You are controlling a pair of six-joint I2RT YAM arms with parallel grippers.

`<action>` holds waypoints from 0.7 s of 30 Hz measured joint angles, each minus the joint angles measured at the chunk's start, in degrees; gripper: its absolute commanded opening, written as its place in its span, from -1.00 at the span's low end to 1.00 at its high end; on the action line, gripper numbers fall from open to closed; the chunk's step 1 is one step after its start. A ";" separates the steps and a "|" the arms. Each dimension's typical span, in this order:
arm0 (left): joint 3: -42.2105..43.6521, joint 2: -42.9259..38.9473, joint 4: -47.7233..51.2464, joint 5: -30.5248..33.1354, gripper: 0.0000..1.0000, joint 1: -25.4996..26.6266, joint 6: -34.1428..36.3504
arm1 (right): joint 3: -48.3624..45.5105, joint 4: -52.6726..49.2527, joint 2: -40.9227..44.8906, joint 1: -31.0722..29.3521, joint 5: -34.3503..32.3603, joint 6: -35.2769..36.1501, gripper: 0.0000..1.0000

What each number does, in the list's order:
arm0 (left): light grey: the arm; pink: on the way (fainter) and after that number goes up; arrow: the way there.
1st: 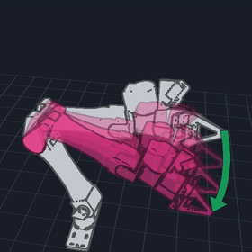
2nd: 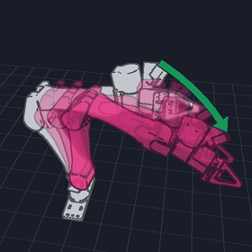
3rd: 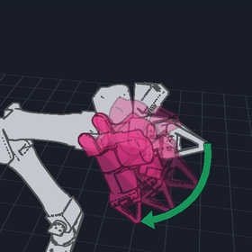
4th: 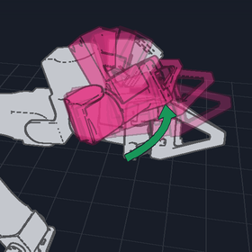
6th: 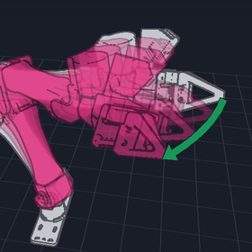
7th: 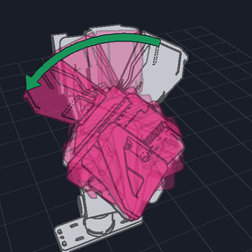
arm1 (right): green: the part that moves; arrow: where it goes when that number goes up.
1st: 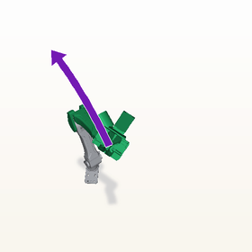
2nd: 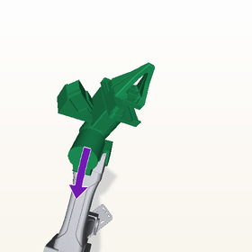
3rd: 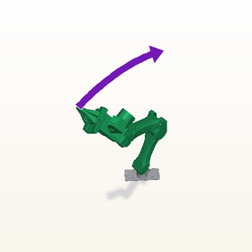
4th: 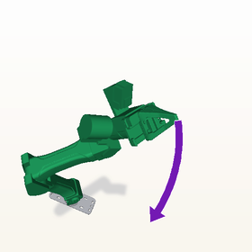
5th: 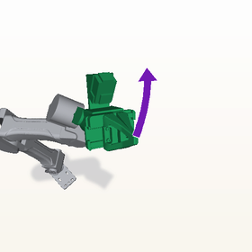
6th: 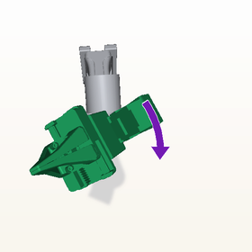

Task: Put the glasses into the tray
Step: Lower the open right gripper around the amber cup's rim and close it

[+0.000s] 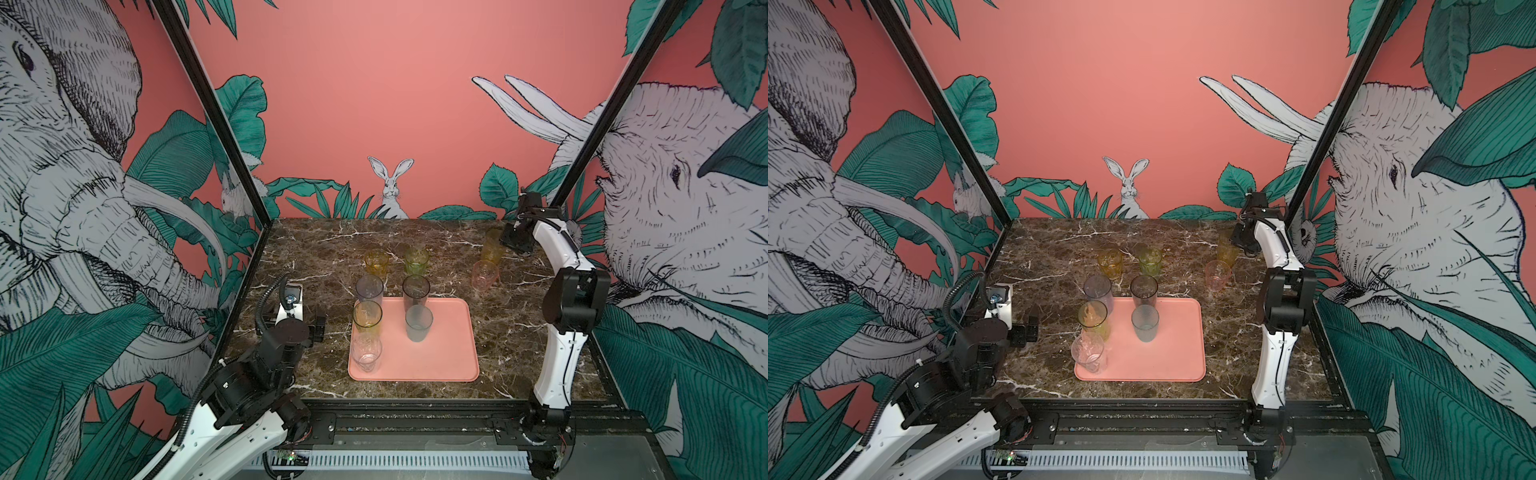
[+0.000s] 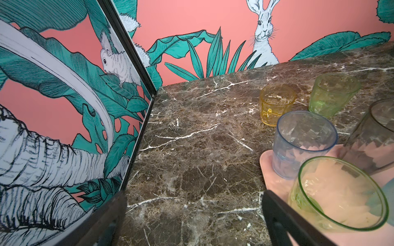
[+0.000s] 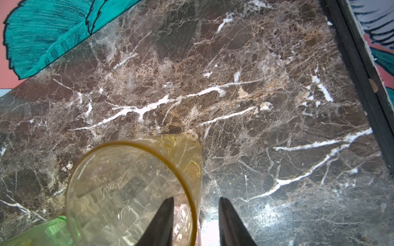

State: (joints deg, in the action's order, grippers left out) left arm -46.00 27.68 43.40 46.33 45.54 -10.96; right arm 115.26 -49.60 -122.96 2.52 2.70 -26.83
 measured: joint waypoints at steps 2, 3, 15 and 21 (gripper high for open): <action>0.00 0.00 0.00 0.00 0.99 0.00 0.00 | 0.00 0.11 -0.13 0.00 0.15 0.00 -0.35; 0.00 0.02 0.00 0.00 0.99 0.00 0.00 | 0.00 0.11 -0.22 0.00 0.17 0.00 -0.36; 0.00 0.07 0.00 0.00 0.99 0.00 0.00 | 0.00 0.26 -0.57 0.00 0.76 0.00 -0.61; 0.00 0.07 0.00 0.00 0.99 0.00 0.00 | 0.00 0.26 -0.57 0.00 0.76 0.17 -0.78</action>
State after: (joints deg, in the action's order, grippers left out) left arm -46.00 27.75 43.40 46.33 45.54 -10.96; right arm 115.26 -49.34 -123.52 2.52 3.46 -26.65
